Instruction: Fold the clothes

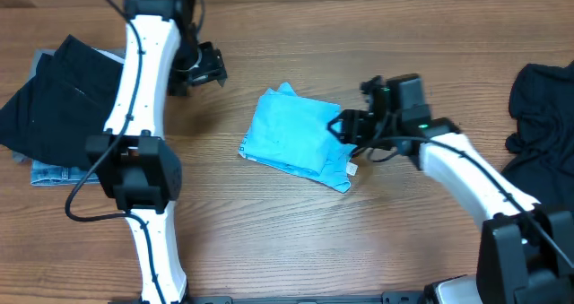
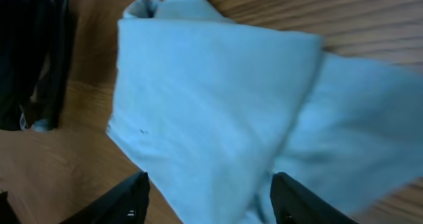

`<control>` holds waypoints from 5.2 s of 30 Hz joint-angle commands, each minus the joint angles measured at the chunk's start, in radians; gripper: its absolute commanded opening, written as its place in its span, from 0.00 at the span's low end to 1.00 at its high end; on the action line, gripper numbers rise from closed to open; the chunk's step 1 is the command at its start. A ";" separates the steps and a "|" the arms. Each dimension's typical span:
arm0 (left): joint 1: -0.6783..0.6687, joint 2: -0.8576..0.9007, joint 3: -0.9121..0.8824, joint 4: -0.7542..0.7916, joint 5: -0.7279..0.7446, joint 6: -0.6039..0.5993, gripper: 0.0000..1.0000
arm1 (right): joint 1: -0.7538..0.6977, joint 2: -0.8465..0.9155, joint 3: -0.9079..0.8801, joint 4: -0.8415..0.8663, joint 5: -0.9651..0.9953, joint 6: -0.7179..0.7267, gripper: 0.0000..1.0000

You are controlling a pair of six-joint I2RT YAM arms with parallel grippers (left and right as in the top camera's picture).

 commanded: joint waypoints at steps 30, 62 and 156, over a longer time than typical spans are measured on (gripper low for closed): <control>0.076 -0.019 0.021 -0.002 0.031 0.002 1.00 | 0.138 0.185 -0.010 0.140 0.313 0.163 0.52; 0.076 -0.019 0.021 0.002 0.031 0.002 1.00 | 0.066 -0.050 0.007 0.029 0.307 0.233 0.04; 0.076 -0.019 0.021 0.003 0.030 0.002 1.00 | 0.051 0.068 0.174 0.129 -0.006 -0.024 0.04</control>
